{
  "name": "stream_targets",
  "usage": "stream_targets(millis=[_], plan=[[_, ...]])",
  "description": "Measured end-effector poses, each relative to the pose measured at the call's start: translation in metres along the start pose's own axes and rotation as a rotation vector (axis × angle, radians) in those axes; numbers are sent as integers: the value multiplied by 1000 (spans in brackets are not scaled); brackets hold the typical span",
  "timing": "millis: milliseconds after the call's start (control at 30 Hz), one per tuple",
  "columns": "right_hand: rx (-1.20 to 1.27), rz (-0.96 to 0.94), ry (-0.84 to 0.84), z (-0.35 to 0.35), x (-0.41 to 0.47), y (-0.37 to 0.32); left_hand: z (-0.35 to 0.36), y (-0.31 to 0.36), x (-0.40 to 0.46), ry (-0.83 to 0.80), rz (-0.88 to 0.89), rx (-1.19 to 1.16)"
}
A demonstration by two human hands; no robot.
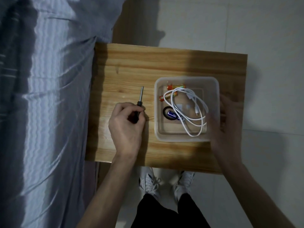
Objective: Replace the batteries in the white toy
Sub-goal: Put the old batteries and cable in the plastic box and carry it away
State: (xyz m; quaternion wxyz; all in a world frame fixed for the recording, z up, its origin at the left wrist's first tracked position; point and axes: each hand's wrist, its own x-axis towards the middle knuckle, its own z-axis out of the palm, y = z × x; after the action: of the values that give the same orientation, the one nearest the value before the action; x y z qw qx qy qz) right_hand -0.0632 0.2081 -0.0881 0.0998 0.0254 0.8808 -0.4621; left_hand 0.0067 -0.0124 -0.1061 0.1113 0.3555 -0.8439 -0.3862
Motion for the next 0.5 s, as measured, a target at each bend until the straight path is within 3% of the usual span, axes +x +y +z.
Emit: stream_targets(millis=[500], plan=[[-64,67,19,-15,-1,-27,-14,16,-7,-14,-62,-99]])
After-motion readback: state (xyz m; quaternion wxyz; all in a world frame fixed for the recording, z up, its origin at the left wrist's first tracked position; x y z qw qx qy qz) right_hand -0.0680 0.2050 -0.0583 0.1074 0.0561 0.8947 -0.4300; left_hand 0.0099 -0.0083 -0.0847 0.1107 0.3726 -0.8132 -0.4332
